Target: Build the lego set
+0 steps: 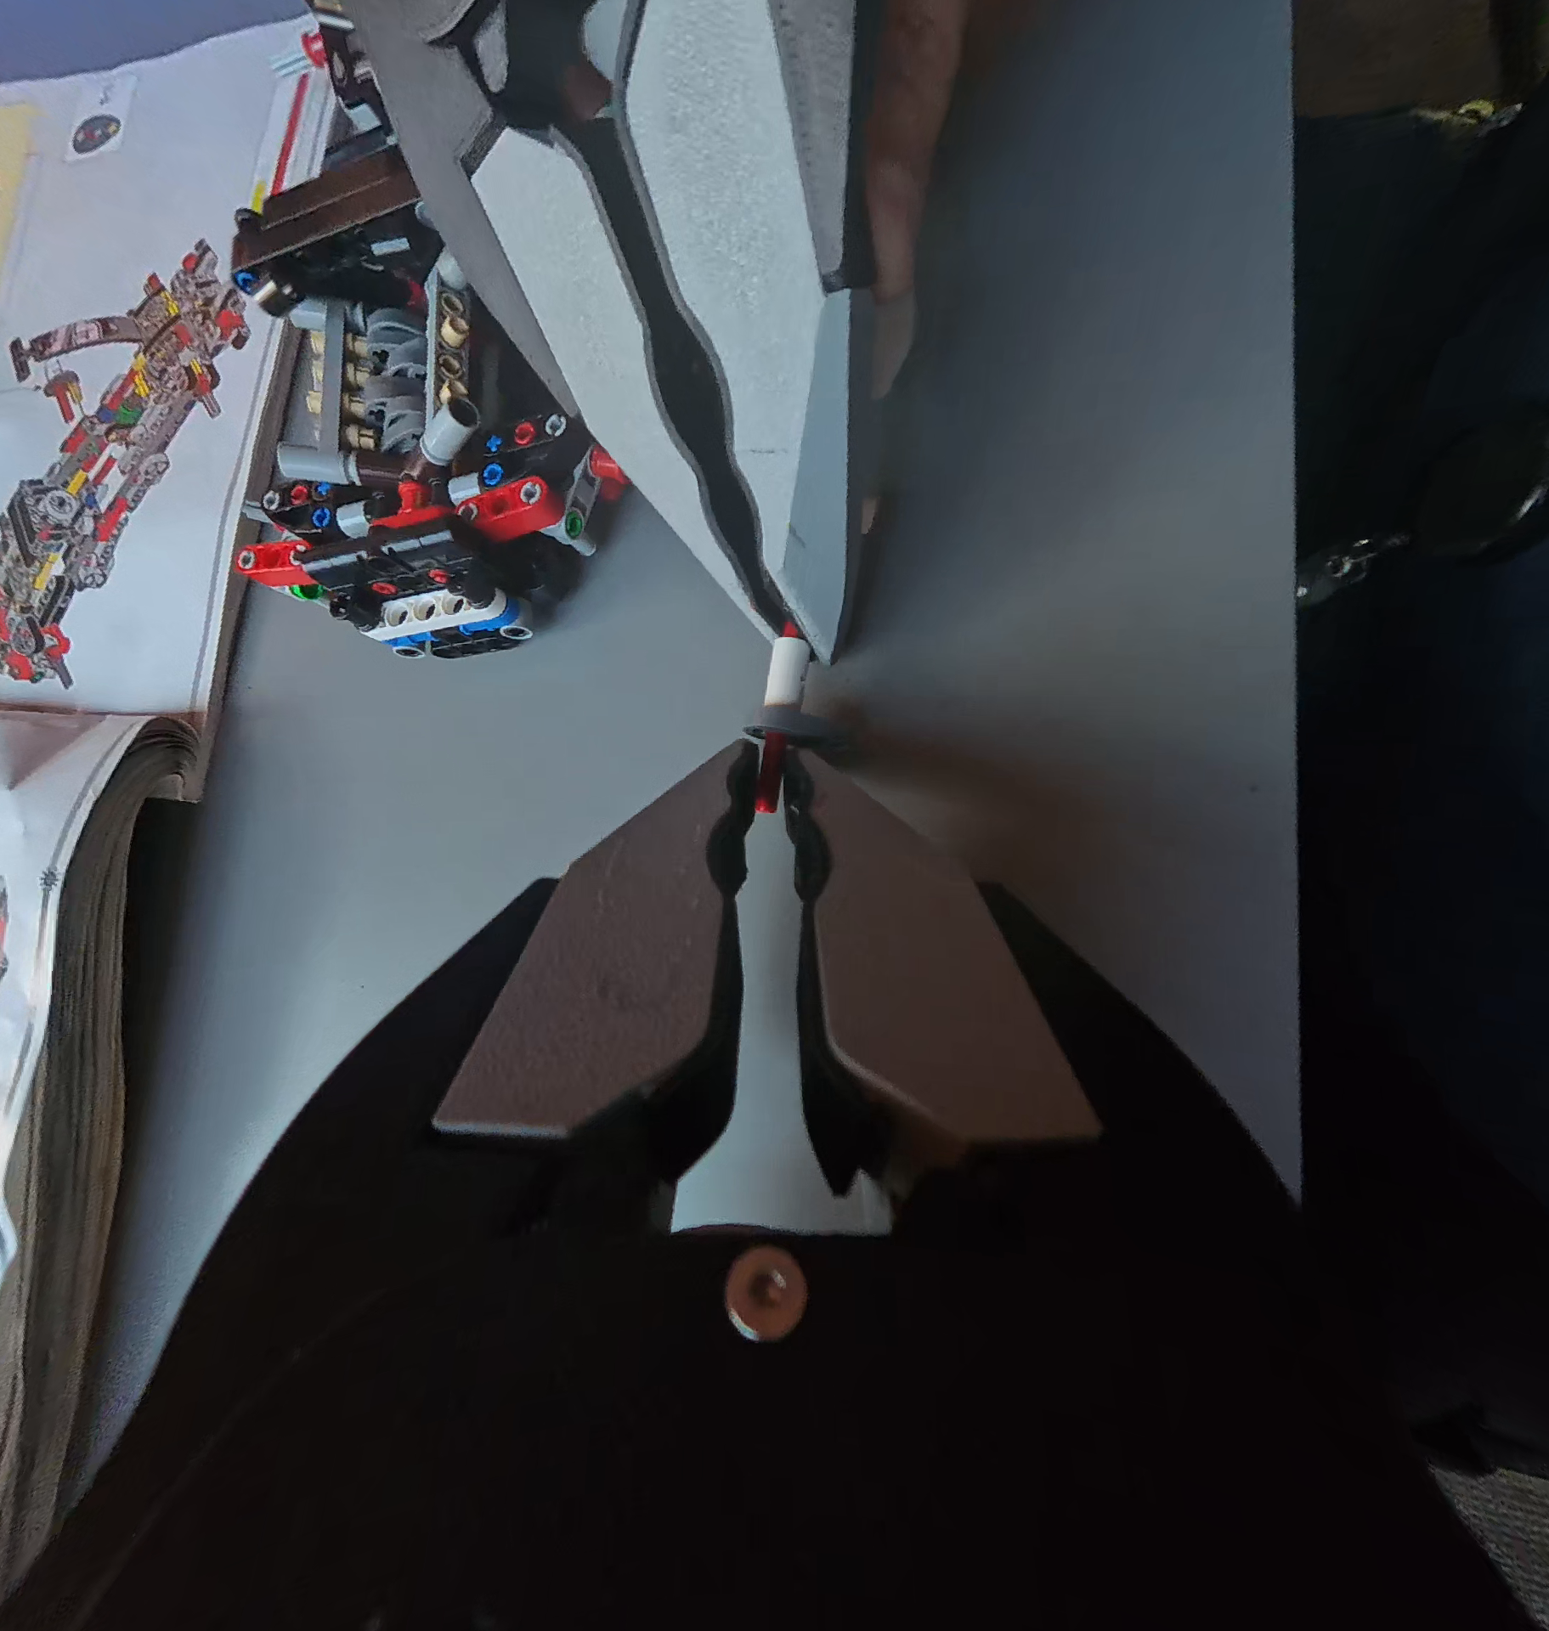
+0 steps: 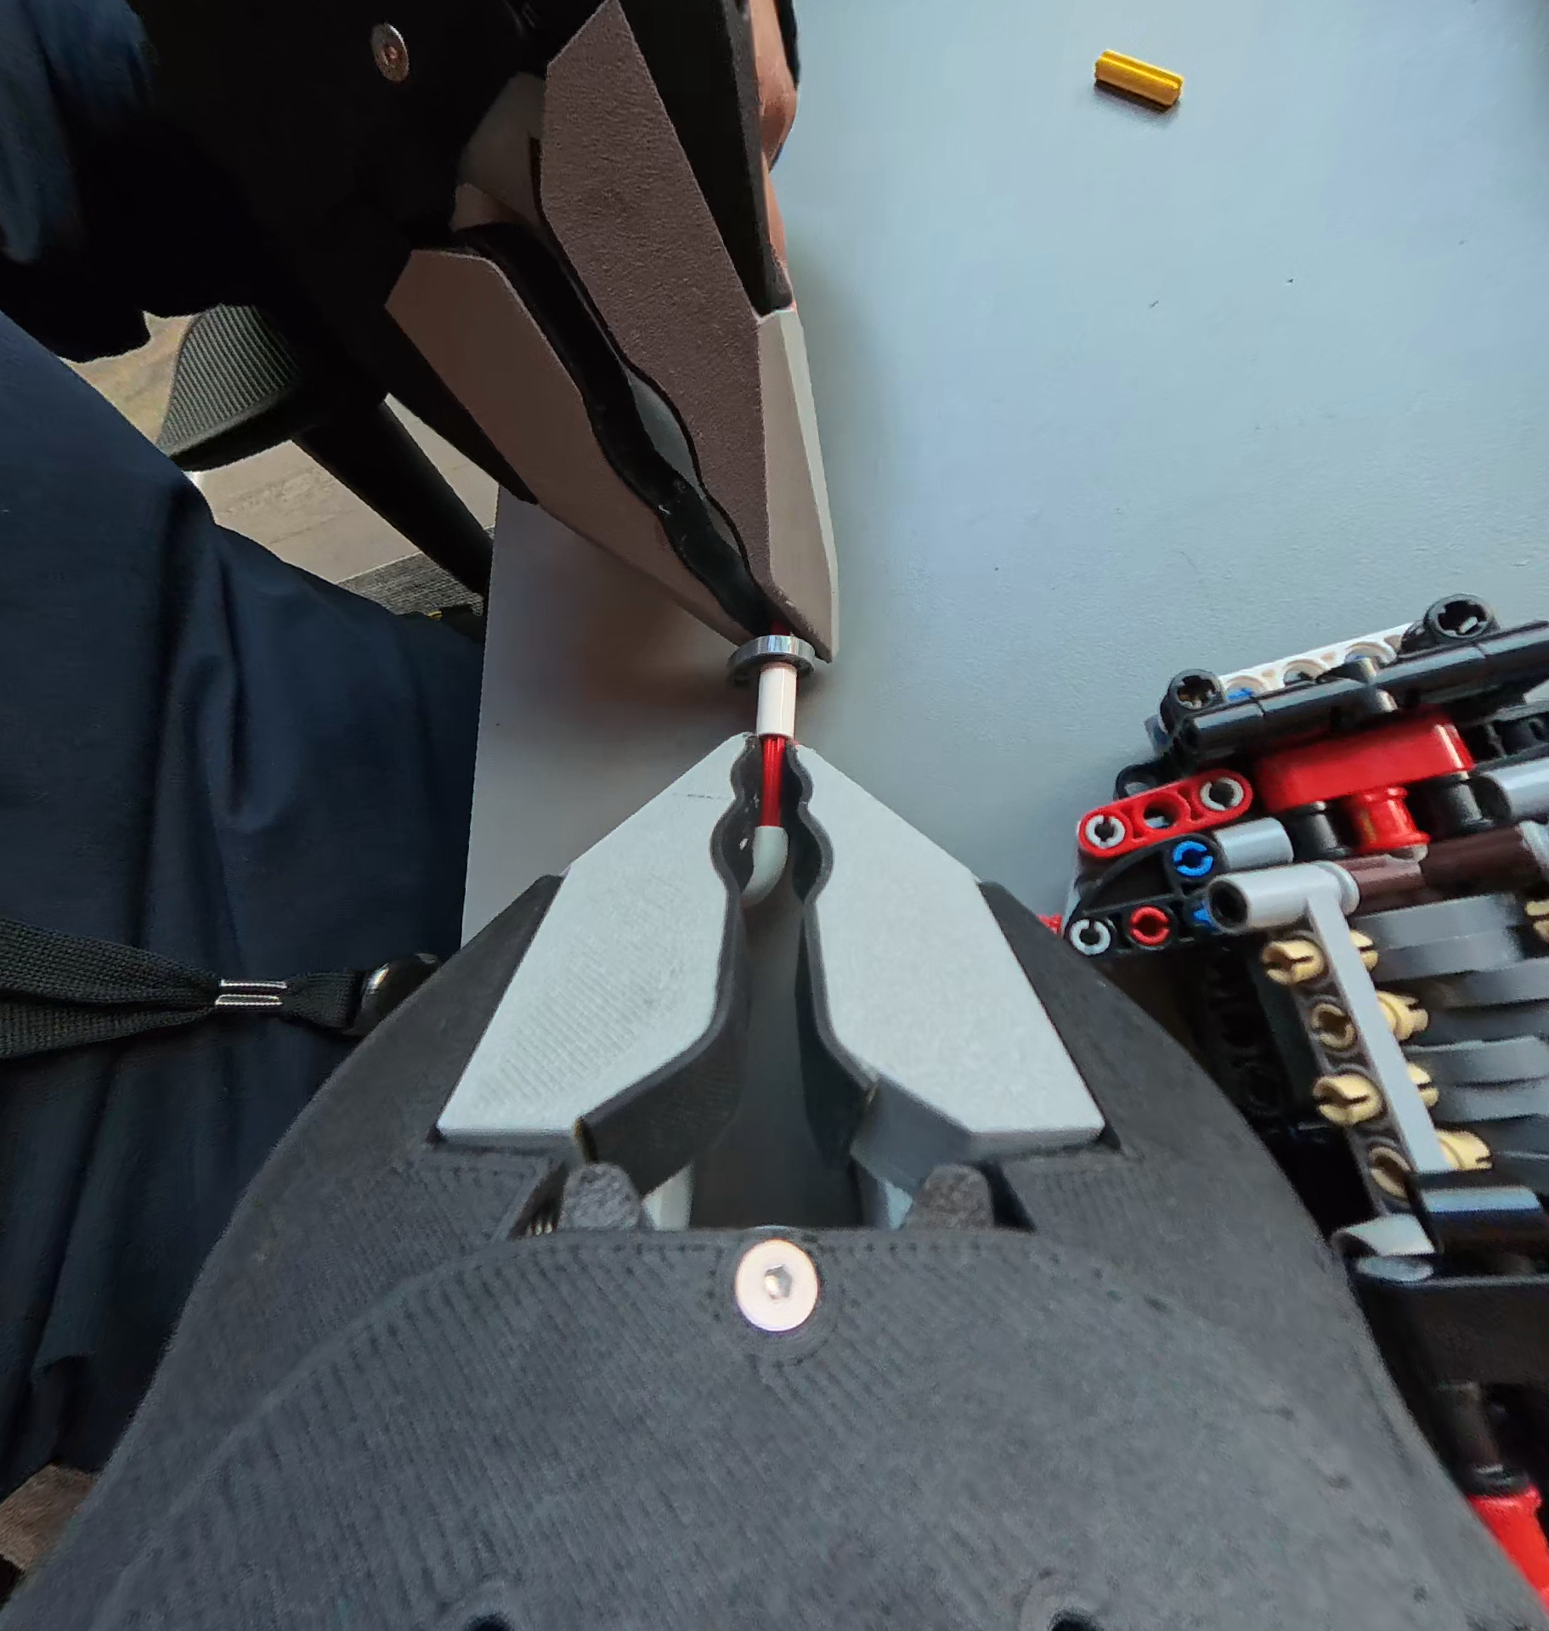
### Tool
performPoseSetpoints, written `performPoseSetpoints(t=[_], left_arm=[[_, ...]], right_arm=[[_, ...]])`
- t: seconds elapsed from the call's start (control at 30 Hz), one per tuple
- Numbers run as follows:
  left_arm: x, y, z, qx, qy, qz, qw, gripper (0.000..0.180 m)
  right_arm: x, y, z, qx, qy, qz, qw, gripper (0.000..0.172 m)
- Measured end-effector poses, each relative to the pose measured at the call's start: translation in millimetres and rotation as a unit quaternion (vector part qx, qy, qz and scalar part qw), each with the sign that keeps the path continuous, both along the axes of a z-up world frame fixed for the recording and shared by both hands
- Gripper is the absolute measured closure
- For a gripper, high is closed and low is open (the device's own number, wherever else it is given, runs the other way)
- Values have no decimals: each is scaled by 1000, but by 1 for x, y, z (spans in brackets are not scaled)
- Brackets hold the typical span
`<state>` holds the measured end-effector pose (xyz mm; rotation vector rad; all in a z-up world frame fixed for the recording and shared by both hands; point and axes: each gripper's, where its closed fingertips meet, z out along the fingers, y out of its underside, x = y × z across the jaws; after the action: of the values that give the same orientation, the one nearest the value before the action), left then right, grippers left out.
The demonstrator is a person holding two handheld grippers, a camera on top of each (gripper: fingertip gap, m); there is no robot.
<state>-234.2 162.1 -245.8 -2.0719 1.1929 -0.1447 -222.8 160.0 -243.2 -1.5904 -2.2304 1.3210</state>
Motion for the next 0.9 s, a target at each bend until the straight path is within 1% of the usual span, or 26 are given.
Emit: performPoseSetpoints(t=[0.1, 0.23, 0.33, 0.43, 0.6, 0.67, 0.73, 0.83, 0.9], left_arm=[[0, 0, 0, 2, 8, 2, 1000, 178], [1, 2, 1, 23, 10, 7, 1000, 179], [-1, 6, 4, 57, 23, 10, 998, 179], [-3, 11, 9, 107, 30, 13, 994, 178], [-6, 16, 6, 144, 54, 16, 988, 179], [-10, 19, 9, 172, 67, 21, 983, 179], [-13, 23, 14, 196, 73, 29, 977, 179], [-14, 28, 23, 226, 75, 41, 970, 179], [-16, 30, 28, 248, 83, 47, 964, 179]], right_arm=[[0, 1, 0, 8, 3, -6, 1000, 170], [-1, 6, 3, 19, 14, -28, 999, 167], [-1, 8, 12, 15, 34, -49, 998, 160], [0, 12, 19, 21, 55, -74, 996, 155], [12, 32, 25, 69, 104, -140, 982, 153], [22, 36, 31, 70, 136, -159, 975, 153], [33, 38, 44, 73, 187, -171, 965, 153], [49, 41, 74, 97, 302, -188, 930, 159], [57, 44, 90, 104, 362, -200, 905, 162]])
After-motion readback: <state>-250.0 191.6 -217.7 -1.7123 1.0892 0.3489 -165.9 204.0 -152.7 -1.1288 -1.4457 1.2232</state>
